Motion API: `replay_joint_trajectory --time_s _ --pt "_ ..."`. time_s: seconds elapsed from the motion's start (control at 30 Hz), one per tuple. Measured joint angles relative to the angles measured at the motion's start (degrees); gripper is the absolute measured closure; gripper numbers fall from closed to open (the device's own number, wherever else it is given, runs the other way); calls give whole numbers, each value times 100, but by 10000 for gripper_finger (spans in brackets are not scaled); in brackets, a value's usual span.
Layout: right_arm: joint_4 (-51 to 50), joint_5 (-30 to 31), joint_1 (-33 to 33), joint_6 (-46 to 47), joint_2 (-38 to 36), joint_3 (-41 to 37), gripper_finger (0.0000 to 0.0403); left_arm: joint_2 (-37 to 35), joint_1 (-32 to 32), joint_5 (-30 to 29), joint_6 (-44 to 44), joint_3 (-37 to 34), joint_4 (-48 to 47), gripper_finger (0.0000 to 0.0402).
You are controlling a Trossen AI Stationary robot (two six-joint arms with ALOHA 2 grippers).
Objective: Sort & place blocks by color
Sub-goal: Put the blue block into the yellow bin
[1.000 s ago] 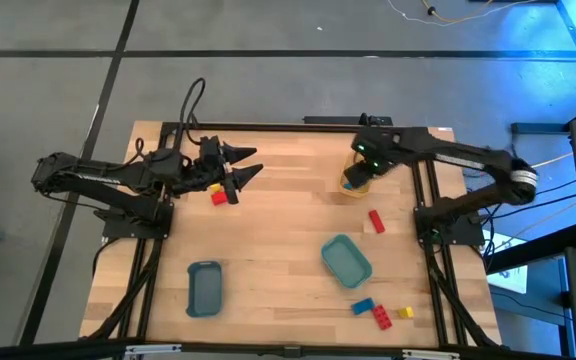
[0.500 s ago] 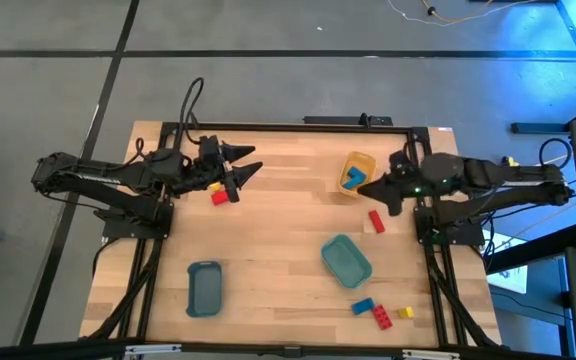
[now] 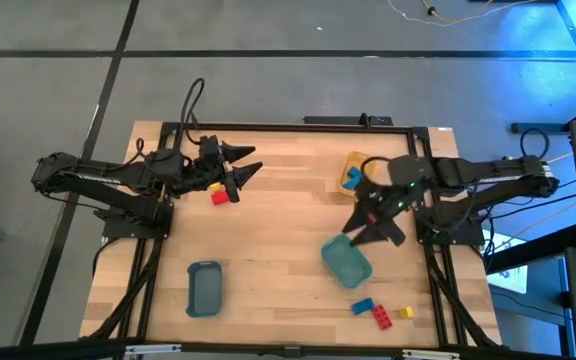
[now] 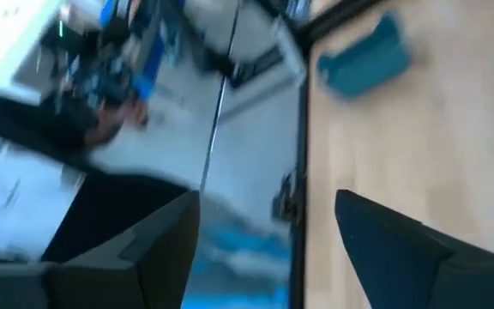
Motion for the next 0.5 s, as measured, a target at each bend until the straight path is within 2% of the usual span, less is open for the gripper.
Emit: replay_joint_trajectory --time_s 0.13,0.3,0.37,0.5 --pt "-1336 24 394 -693 508 779 127 0 0 -1 32 0 -18 140" --pt "-3464 1374 1141 -1982 1231 1645 127 22 0 -29 28 0 -153 140" --pt "-3835 1897 1460 -2150 1504 1825 127 22 0 -65 0 0 -150 140" --pt "-3835 2265 2041 -2217 1989 1917 127 22 0 -81 -75 0 -146 140"
